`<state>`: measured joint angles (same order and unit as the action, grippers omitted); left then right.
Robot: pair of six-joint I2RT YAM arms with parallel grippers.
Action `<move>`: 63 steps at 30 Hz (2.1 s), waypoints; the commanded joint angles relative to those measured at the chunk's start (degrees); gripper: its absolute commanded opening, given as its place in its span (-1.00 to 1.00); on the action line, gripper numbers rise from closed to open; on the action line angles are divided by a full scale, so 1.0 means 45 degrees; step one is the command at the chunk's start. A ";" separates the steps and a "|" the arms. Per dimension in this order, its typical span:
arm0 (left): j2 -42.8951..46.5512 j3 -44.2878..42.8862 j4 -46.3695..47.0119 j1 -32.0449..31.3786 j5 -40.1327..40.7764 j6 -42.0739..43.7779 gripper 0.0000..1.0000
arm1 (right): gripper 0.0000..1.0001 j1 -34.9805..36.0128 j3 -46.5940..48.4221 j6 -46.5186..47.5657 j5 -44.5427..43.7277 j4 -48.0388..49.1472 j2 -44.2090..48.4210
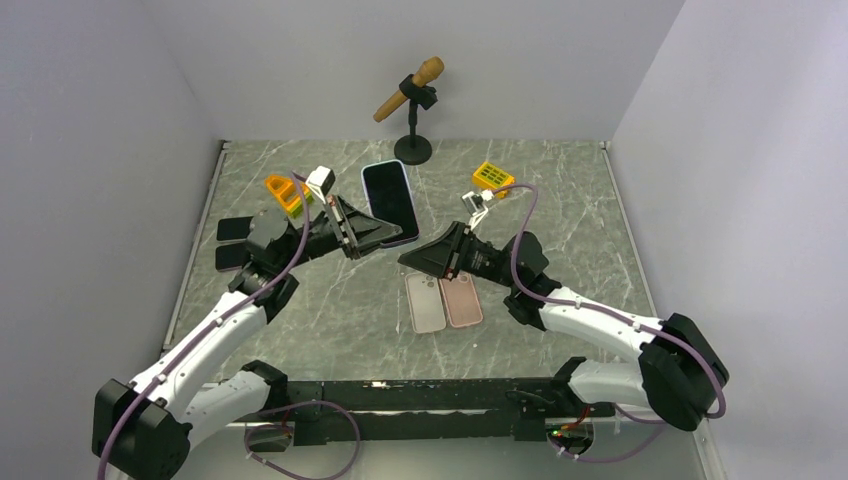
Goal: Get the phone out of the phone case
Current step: Remove the phone case from the phone, then place the phone at the center of the board.
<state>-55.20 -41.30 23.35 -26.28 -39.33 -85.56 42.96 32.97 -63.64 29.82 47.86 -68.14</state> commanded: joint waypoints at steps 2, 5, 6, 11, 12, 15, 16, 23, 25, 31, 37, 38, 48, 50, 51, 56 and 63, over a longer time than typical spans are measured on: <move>0.0292 0.0018 0.1803 0.0021 0.0069 -0.0392 -1.00 | -0.26 0.0121 0.0584 0.0137 -0.0448 0.1261 -0.0127; 0.0339 0.0225 0.1875 0.0020 0.0011 -0.0466 -1.00 | -0.26 0.0131 0.0724 0.0119 -0.0511 0.1295 -0.0215; 0.0375 0.0278 0.1863 0.0030 0.0034 -0.0470 -1.00 | -0.26 0.0113 0.0798 0.0116 -0.0526 0.1281 -0.0252; 0.0498 0.0486 0.1962 0.0018 -0.0098 -0.0539 -1.00 | -0.27 0.0118 0.0973 -0.0093 -0.0677 0.1627 -0.0715; 0.0534 0.0532 0.2018 0.0015 -0.0131 -0.0565 -1.00 | -0.28 0.0118 0.0992 -0.0192 -0.0676 0.1853 -0.0861; 0.0638 0.0628 0.2089 0.0016 -0.0171 -0.0663 -1.00 | -0.53 0.0111 0.1084 -0.0387 -0.0655 0.2273 -0.1407; 0.0696 0.0641 0.2075 -0.0014 -0.0196 -0.0680 -1.00 | -0.73 0.0120 0.1127 -0.0453 -0.0715 0.2392 -0.1577; 0.1261 0.1146 0.0465 -0.1894 0.1161 0.0201 -1.00 | -1.00 0.0085 0.1567 -0.1292 -0.1270 0.4098 -0.3211; 0.1056 0.1628 0.1416 -0.2347 0.1166 -0.0353 -1.00 | -1.00 0.0065 0.1903 -0.1465 -0.1360 0.4324 -0.3609; 0.1254 0.2564 0.2084 -0.2786 0.1344 -0.0814 -1.00 | -1.00 -0.0572 0.2293 -0.2269 -0.1526 0.4900 -0.4116; 0.2465 0.1851 -0.2334 -0.2563 0.2849 0.1763 -1.00 | -1.00 -0.2163 0.1503 -0.1166 -0.1535 0.0075 -0.2757; 0.2698 0.1582 -0.3864 -0.2517 0.3558 0.2448 -1.00 | -1.00 -0.2361 0.1377 -0.0731 -0.1704 -0.1144 -0.2315; 0.4556 0.1537 -1.1931 0.1828 0.9849 0.4032 -1.00 | -1.00 -0.2857 0.2002 0.4024 -0.5578 -1.0067 0.2229; 0.4796 0.1694 -1.2320 0.3184 1.1108 0.4197 -1.00 | -1.00 -0.2867 0.2226 0.4372 -0.5928 -1.0721 0.3001; 0.4765 0.1814 -1.2385 0.3829 1.1531 0.4327 -1.00 | -1.00 -0.2886 0.2334 0.4480 -0.6008 -1.1041 0.3314; 0.3562 0.3045 -1.0699 0.8004 0.9741 0.4429 -1.00 | -1.00 -0.2886 0.2617 0.4813 -0.5898 -1.1809 0.4226; 0.2114 0.4003 -0.8782 1.0857 0.8481 0.3903 -1.00 | -1.00 -0.2892 0.2559 0.5126 -0.5756 -1.2317 0.4608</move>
<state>-45.93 -23.49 -24.43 19.68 1.43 -66.67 30.02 42.74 -42.89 4.80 -5.39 -48.62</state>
